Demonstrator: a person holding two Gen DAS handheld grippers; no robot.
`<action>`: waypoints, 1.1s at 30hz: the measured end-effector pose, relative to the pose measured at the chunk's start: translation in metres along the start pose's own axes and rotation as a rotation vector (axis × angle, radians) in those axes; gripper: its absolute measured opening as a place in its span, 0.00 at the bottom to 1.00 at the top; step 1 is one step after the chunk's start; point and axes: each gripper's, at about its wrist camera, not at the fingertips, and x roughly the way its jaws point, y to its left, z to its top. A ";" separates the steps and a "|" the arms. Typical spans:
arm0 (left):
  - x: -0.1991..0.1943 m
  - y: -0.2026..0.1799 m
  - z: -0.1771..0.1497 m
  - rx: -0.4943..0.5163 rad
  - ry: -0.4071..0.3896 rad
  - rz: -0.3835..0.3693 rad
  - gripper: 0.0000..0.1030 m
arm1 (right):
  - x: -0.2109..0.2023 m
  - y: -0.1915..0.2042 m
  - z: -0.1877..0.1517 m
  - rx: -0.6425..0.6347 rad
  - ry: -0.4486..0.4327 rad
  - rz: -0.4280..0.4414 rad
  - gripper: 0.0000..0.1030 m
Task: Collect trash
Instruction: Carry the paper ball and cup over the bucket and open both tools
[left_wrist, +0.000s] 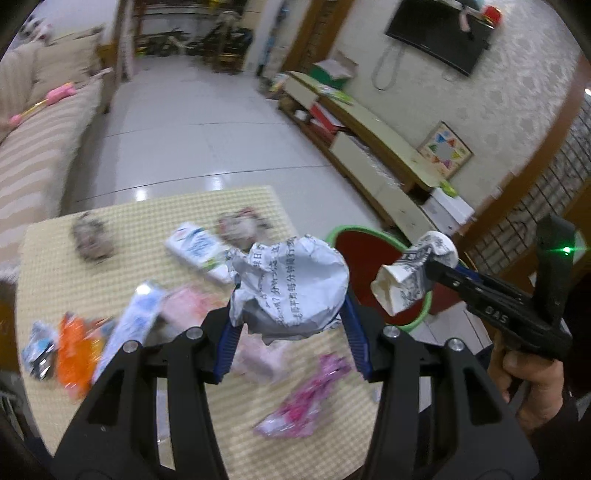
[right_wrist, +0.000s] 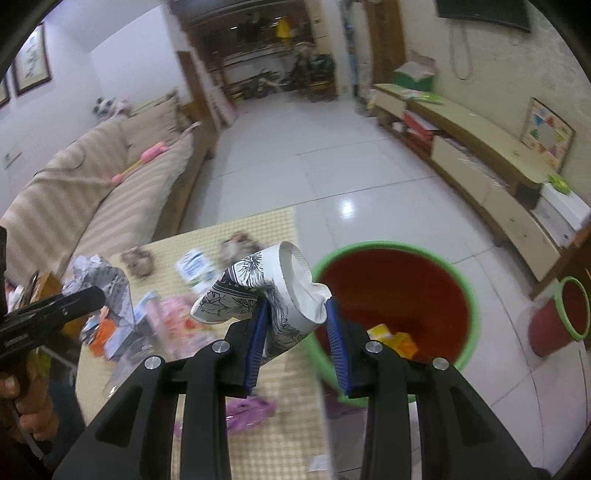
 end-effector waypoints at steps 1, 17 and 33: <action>0.006 -0.007 0.003 0.008 0.005 -0.014 0.47 | -0.001 -0.004 0.001 0.006 -0.005 -0.014 0.30; 0.101 -0.098 0.031 0.146 0.126 -0.144 0.47 | 0.017 -0.080 -0.001 0.118 0.004 -0.175 0.30; 0.146 -0.108 0.034 0.131 0.182 -0.167 0.50 | 0.029 -0.097 -0.001 0.183 0.019 -0.228 0.31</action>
